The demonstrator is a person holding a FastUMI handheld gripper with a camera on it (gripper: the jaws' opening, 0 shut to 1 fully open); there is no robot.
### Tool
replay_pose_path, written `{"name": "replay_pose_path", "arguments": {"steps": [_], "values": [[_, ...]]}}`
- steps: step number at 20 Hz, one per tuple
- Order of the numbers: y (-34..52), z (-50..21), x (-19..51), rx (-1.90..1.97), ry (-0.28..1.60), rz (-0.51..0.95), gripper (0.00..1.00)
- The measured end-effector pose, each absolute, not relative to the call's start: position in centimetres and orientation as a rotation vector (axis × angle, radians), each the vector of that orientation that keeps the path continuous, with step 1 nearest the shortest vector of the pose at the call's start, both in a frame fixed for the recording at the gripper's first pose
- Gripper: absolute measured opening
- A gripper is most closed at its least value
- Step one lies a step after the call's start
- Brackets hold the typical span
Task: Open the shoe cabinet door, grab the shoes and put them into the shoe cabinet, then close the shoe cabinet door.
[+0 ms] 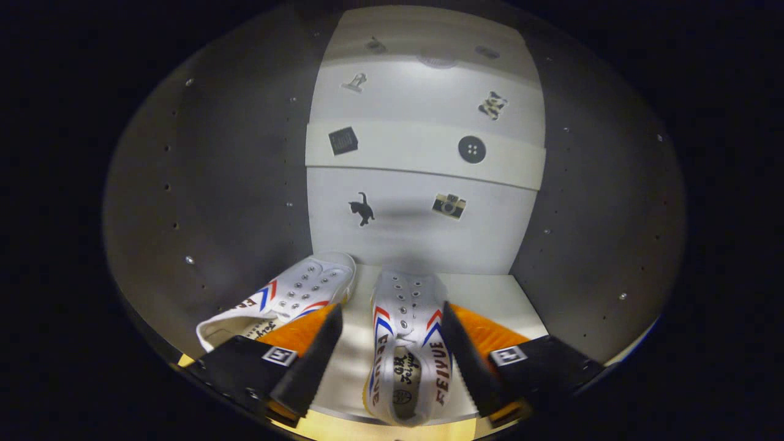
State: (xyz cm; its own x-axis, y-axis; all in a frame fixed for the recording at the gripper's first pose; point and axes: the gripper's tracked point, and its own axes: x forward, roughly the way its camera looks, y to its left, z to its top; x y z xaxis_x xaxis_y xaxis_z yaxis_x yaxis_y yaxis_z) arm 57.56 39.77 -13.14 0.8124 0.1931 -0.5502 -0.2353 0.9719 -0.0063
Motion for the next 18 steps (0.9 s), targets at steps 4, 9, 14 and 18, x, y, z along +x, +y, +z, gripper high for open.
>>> {"name": "replay_pose_path", "arguments": {"steps": [4, 9, 14, 18], "values": [[38.8, -9.5, 53.6, -0.044, 0.5, 0.23, 0.98], [36.8, -3.9, 46.5, -0.008, 0.377, 0.241, 0.98], [34.8, 0.2, 39.2, -0.026, 0.317, 0.265, 0.98], [32.9, 3.5, 33.7, 0.003, 0.278, 0.282, 0.98]]}}
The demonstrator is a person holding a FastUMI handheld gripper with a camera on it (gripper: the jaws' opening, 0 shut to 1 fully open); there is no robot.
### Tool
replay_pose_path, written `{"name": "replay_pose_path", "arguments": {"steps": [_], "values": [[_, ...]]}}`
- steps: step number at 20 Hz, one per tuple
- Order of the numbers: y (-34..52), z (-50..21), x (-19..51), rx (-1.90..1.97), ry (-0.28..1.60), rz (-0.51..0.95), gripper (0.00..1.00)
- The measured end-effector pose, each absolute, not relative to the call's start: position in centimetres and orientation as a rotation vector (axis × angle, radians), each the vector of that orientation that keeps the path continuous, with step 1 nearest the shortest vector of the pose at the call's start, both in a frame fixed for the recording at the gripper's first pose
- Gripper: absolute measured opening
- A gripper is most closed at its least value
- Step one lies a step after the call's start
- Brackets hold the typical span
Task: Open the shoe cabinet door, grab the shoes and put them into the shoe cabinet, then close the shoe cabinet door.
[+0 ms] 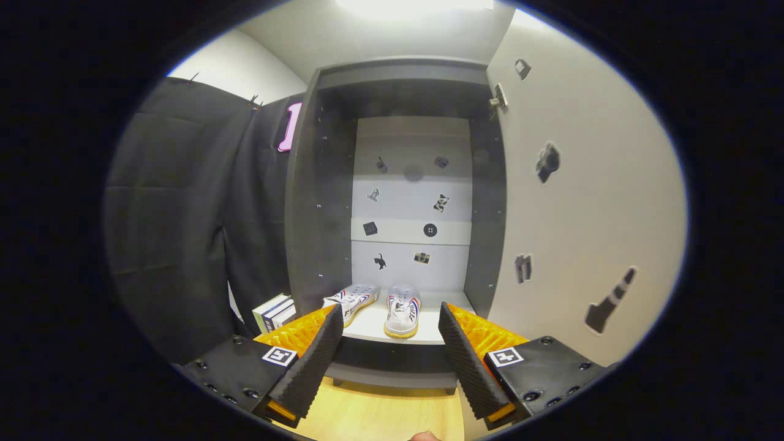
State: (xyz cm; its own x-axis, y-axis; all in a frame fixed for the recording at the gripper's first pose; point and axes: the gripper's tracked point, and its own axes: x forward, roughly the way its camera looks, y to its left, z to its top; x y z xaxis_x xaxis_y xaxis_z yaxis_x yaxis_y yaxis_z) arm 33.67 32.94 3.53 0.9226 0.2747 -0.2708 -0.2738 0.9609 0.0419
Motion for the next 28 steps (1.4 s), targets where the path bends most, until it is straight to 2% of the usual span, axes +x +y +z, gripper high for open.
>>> {"name": "replay_pose_path", "arguments": {"steps": [9, 15, 28], "values": [[29.4, 6.3, 22.9, 0.015, 0.259, 0.42, 0.98], [24.4, 8.7, 18.0, 0.009, 0.23, 0.514, 0.97], [12.6, 10.4, 17.7, 0.119, 0.215, 0.519, 0.97]]}}
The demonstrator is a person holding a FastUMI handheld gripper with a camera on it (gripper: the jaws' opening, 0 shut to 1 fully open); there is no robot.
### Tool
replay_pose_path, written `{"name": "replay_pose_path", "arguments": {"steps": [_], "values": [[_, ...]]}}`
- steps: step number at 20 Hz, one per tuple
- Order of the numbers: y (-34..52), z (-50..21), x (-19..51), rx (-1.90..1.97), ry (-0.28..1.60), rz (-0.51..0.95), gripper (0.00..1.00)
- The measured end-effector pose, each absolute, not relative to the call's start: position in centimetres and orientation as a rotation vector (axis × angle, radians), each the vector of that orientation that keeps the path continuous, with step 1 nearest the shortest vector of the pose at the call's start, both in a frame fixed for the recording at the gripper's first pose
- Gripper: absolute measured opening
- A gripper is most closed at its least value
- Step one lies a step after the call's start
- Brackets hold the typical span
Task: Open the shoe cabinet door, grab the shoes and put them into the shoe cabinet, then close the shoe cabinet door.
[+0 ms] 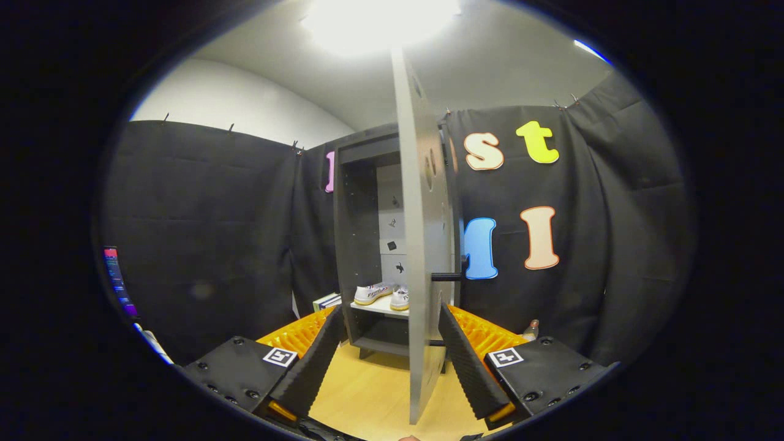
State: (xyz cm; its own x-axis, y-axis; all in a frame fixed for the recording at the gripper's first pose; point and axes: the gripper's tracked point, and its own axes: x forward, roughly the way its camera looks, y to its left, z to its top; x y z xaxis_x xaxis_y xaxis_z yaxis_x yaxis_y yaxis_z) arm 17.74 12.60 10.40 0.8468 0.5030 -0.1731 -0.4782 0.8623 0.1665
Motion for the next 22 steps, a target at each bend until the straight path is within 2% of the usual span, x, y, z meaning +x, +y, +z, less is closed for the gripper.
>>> {"name": "replay_pose_path", "arguments": {"steps": [8, 22], "values": [[7.2, 7.2, 22.2, 0.187, 0.252, 0.449, 0.97], [11.5, 6.9, 23.2, 0.206, 0.263, 0.627, 0.97]]}}
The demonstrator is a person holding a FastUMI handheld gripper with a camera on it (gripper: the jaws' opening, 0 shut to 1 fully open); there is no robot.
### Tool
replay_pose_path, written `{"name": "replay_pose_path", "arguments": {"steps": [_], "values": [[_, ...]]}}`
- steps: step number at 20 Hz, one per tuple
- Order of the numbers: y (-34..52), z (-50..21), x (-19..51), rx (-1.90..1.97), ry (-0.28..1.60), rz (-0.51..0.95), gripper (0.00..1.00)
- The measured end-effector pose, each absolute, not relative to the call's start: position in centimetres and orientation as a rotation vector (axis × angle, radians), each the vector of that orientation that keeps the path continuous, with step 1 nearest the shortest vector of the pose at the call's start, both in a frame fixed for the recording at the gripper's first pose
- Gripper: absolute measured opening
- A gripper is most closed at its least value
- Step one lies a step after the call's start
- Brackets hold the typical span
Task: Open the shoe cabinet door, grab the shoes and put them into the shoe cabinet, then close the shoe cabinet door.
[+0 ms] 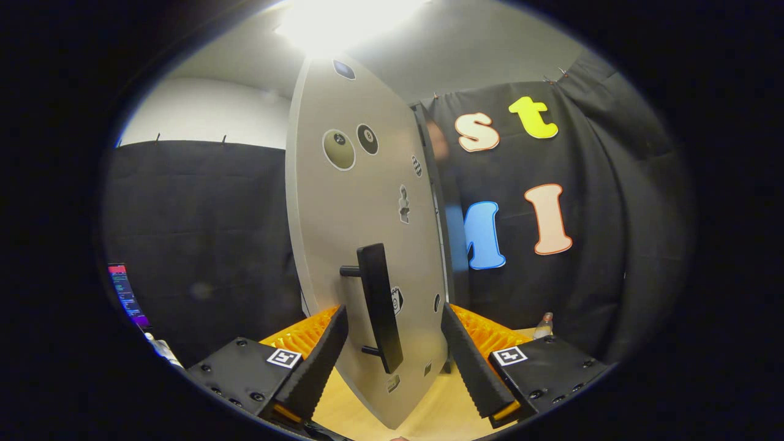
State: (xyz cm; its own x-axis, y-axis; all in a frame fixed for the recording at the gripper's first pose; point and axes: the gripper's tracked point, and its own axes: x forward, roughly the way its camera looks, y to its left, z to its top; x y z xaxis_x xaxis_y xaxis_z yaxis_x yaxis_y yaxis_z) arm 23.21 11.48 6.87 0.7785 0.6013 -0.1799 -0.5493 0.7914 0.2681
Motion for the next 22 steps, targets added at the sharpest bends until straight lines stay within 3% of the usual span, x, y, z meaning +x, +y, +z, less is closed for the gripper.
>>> {"name": "replay_pose_path", "arguments": {"steps": [22], "values": [[28.2, 5.9, 25.8, 0.256, 0.332, 0.77, 0.97]]}}
